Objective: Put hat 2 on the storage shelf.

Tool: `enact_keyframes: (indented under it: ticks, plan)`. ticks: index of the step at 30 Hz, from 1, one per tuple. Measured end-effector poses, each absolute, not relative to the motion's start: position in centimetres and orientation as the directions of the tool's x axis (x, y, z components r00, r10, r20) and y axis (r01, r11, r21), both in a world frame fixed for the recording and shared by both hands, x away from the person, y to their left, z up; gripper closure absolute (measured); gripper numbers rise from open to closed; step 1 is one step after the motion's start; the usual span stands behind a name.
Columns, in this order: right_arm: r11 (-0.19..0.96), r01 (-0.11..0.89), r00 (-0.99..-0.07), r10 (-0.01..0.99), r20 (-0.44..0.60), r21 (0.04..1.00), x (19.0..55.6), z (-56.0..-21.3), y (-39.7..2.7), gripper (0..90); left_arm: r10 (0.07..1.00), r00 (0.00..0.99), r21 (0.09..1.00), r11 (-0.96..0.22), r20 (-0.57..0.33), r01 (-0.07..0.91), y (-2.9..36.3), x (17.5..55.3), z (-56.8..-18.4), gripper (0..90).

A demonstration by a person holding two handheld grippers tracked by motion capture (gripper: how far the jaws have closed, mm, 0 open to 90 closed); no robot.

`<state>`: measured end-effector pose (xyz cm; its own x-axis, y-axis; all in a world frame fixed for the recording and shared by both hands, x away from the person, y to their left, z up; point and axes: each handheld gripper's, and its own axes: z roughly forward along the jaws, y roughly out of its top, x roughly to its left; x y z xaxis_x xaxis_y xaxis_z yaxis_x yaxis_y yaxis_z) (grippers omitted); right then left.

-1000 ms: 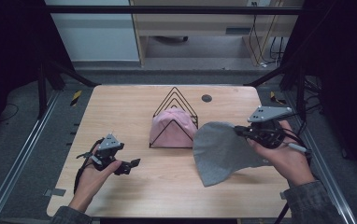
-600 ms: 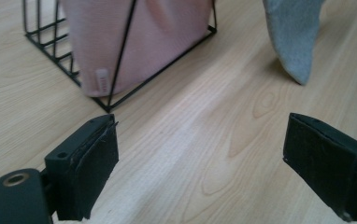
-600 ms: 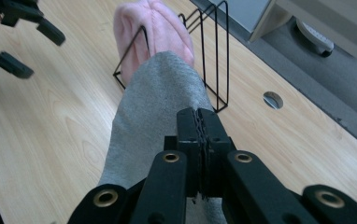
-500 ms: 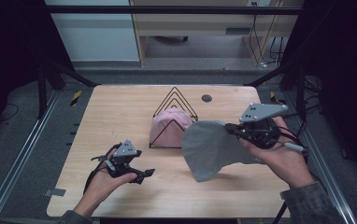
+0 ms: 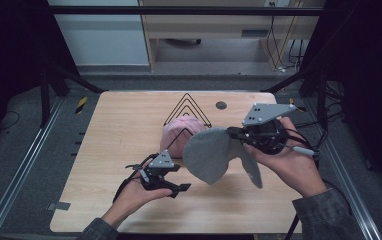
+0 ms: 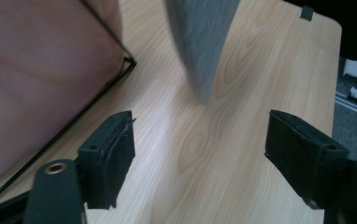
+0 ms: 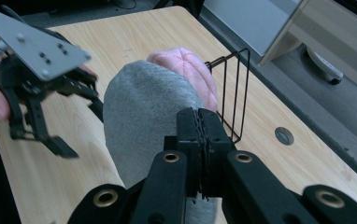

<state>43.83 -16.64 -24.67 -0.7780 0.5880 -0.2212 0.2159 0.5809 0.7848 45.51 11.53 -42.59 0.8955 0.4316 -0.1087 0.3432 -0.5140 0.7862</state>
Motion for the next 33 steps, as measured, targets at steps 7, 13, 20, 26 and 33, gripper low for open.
enact_keyframes:
  ticks: [7,13,20,26,33]
  plan:
    - [0.577,0.209,-0.785,0.581,-0.217,0.789,44.1,-24.6,-16.0,88.6,0.434,0.887,0.824,-0.439,-0.154,0.358,9.7,46.0,-42.8,47.0]
    - [0.574,0.211,-0.786,0.581,-0.212,0.791,44.1,-24.7,-16.0,88.6,0.430,0.880,0.839,-0.390,-0.200,0.381,10.2,46.4,-43.0,61.4]
    - [0.577,0.212,-0.789,0.578,-0.211,0.789,44.1,-24.8,-15.8,88.6,0.419,0.888,0.840,-0.399,-0.189,0.367,10.4,46.4,-42.9,76.3]
    - [0.577,0.218,-0.788,0.580,-0.207,0.787,44.3,-25.1,-15.9,88.6,0.424,0.888,0.840,-0.405,-0.179,0.362,11.0,46.5,-42.2,86.6]
    - [0.543,0.225,-0.774,0.604,-0.190,0.809,44.6,-24.8,-16.6,88.6,0.453,0.880,0.855,-0.391,-0.144,0.340,12.6,46.6,-38.8,86.8]
